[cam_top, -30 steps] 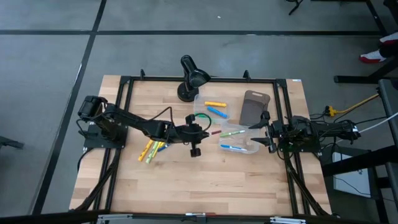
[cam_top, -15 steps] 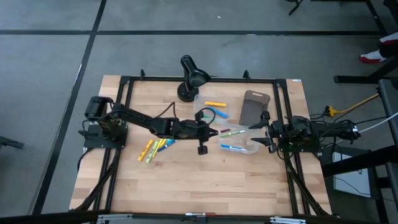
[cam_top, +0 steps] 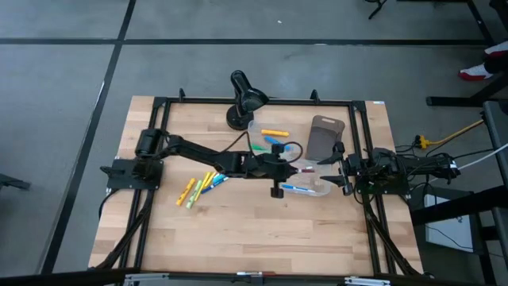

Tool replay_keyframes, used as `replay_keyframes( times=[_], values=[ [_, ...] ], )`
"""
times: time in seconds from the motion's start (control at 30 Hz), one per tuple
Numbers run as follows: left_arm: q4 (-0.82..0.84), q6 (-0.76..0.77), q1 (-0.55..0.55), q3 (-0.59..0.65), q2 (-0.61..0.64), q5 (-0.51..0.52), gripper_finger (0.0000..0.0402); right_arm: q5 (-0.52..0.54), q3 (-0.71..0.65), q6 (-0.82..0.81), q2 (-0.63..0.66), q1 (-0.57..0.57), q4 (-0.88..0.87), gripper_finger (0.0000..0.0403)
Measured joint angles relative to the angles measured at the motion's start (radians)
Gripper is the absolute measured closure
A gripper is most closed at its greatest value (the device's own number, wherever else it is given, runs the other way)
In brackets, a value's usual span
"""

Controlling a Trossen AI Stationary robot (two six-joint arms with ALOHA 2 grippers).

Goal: Pick & Place Markers
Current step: Put the dark pink marker pen into the bottom transparent bin

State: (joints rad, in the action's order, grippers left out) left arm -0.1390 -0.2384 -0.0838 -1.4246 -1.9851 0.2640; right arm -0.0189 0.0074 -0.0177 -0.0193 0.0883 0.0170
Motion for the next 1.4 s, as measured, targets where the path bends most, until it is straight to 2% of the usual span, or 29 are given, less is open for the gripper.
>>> replay_keyframes(
  times=[0.17, 0.5, 0.93, 1.27, 1.4],
  values=[
    [-0.010, -0.011, 0.008, -0.065, -0.055, -0.065, 0.0374, 0.000, 0.000, 0.000, 0.000, 0.000, 0.000, 0.0159],
    [-0.023, 0.005, 0.027, -0.103, -0.100, -0.110, 0.0373, 0.000, 0.000, 0.000, 0.000, 0.000, 0.000, 0.0159],
    [-0.045, 0.112, 0.060, -0.103, -0.111, -0.163, 0.0373, 0.000, 0.000, 0.000, 0.000, 0.000, 0.000, 0.0159],
    [-0.050, 0.307, 0.087, -0.103, -0.142, -0.198, 0.0373, 0.003, 0.000, 0.000, -0.001, 0.000, -0.003, 0.0159],
    [-0.045, 0.336, 0.087, -0.103, -0.151, -0.208, 0.0373, 0.002, 0.000, 0.000, 0.000, 0.000, -0.002, 0.0159]
  ],
)
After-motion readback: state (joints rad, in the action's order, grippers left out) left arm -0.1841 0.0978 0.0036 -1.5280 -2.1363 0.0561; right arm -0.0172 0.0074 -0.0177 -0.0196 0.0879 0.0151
